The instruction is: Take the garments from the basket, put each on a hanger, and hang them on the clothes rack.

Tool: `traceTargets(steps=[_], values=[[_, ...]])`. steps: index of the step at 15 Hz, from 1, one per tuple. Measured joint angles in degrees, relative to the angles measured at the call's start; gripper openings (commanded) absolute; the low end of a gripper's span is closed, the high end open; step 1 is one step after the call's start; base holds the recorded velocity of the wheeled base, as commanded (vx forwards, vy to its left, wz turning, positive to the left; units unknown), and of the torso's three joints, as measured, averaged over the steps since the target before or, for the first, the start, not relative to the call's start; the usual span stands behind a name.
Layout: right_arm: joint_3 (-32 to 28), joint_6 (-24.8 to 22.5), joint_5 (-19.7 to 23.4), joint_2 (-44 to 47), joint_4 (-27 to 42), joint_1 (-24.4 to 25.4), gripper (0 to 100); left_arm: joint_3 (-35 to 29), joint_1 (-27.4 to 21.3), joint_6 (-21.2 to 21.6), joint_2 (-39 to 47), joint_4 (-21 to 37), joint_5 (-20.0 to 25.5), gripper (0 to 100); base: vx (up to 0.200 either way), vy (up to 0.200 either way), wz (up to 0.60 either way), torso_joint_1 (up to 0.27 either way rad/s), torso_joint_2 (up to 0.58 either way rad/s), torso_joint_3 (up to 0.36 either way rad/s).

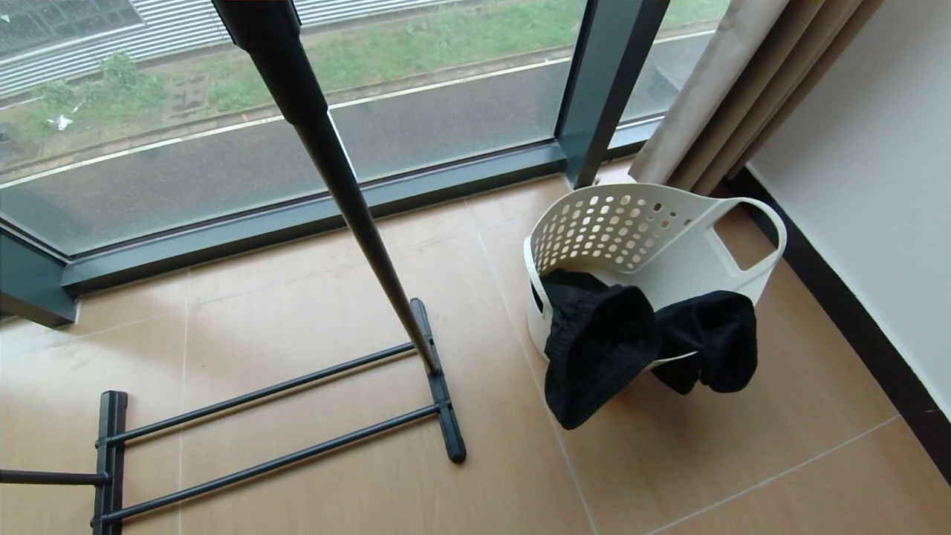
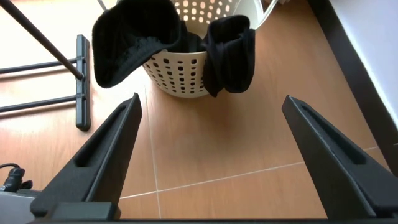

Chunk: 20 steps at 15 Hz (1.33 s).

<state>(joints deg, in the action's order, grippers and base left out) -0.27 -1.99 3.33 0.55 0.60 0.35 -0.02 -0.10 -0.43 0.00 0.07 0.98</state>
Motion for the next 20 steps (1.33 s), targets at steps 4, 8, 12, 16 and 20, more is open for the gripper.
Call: traceTargets(steps=[4, 8, 12, 16, 20], values=[[0.0, -0.3, 0.0, 0.0, 0.0, 0.0, 100, 0.0, 0.0, 0.0, 0.0, 0.0, 0.0, 100, 0.000, 0.000, 0.00, 0.001, 0.00, -0.050], [0.0, -0.4, -0.2, 0.5, 0.2, 0.0, 100, 0.0, 0.0, 0.1, 0.0, 0.0, 0.1, 100, 0.000, 0.000, 0.00, 0.000, 0.00, 0.000], [-1.9, -0.3, -0.1, 6.1, 0.1, 0.1, 100, 0.0, 0.0, 0.0, 0.0, 0.0, 0.0, 100, 0.000, 0.000, 0.00, 0.000, 0.00, 0.000], [-5.3, -2.8, 0.5, 18.2, -0.5, 1.2, 100, 0.0, 0.0, 0.1, 0.0, 0.0, 0.0, 100, 0.000, 0.000, 0.00, 0.000, 0.00, 0.000], [-9.1, -9.1, 0.8, 33.1, -0.5, 8.9, 100, 0.0, 0.0, 0.0, 0.0, 0.0, 0.0, 100, 0.000, 0.000, 0.00, 0.000, 0.00, 0.000]])
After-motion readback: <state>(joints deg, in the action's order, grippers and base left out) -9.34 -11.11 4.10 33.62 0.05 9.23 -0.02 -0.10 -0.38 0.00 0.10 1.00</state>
